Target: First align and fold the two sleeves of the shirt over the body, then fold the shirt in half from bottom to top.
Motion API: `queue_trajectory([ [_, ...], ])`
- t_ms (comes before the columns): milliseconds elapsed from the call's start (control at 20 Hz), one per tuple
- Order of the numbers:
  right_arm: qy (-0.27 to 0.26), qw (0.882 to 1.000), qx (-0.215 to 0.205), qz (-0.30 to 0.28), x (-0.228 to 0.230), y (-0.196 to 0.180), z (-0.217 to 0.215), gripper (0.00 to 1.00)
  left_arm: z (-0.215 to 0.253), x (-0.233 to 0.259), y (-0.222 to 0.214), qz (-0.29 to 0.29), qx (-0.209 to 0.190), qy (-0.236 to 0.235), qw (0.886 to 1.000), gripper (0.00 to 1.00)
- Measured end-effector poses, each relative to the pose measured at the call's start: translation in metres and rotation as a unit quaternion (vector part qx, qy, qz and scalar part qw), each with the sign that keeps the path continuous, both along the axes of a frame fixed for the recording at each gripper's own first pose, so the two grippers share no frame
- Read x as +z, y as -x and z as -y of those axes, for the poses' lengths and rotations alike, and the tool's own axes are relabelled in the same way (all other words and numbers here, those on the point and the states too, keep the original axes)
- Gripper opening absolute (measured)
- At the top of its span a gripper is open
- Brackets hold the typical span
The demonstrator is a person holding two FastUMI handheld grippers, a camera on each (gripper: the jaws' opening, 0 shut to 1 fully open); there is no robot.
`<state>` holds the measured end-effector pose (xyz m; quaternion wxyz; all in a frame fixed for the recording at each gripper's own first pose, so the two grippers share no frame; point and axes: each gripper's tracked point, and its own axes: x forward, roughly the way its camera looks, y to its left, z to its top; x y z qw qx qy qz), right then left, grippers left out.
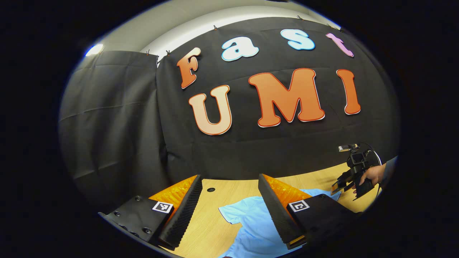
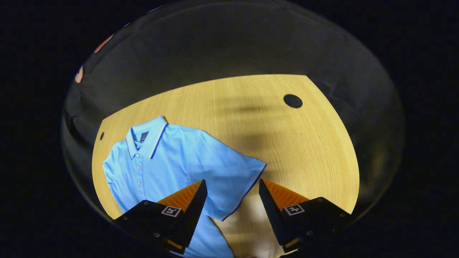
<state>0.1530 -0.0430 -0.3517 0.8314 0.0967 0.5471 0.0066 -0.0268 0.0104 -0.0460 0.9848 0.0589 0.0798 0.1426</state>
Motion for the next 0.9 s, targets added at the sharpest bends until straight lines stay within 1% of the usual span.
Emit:
queue_trajectory([
  [150,0.008,1.000,0.002,-0.030,-0.016,0.004,-0.002,0.84,0.000,-0.006,0.000,-0.007,0.004,0.002,1.000,1.00],
  [250,0.009,0.999,0.003,-0.051,-0.024,0.006,-0.002,0.80,0.001,-0.008,0.001,-0.010,0.004,0.004,1.000,1.00],
  [300,0.006,0.998,0.002,-0.059,-0.029,0.006,-0.003,0.71,0.003,-0.008,0.000,-0.011,0.003,0.002,1.000,1.00],
  [350,0.001,0.998,-0.003,-0.070,-0.034,0.007,-0.004,0.74,0.003,-0.007,0.000,-0.011,0.002,0.000,1.000,1.00],
  [550,0.004,0.996,-0.016,-0.092,-0.048,0.007,-0.004,0.64,0.005,-0.007,-0.001,-0.013,0.001,-0.013,1.000,1.00],
  [600,0.014,0.995,-0.024,-0.099,-0.048,0.008,-0.001,0.58,0.006,-0.006,0.000,-0.014,0.001,-0.012,1.000,1.00],
  [650,0.024,0.994,-0.032,-0.106,-0.050,0.007,0.002,0.54,0.004,-0.009,0.001,-0.015,0.002,-0.011,1.000,1.00],
  [700,0.032,0.993,-0.035,-0.107,-0.050,0.007,0.003,0.43,0.004,-0.010,0.000,-0.017,0.004,-0.010,1.000,1.00],
  [750,0.033,0.993,-0.032,-0.109,-0.049,0.006,0.002,0.43,0.003,-0.011,0.000,-0.019,0.005,-0.009,1.000,1.00],
  [800,0.032,0.993,-0.033,-0.107,-0.050,0.005,0.000,0.28,0.004,-0.010,0.000,-0.020,0.006,-0.009,1.000,1.00],
  [850,0.030,0.993,-0.034,-0.105,-0.048,0.003,0.000,0.24,0.004,-0.010,-0.001,-0.019,0.006,-0.010,1.000,1.00],
  [900,0.023,0.994,-0.035,-0.104,-0.048,0.001,-0.002,0.17,0.004,-0.008,0.000,-0.018,0.006,-0.012,1.000,1.00],
])
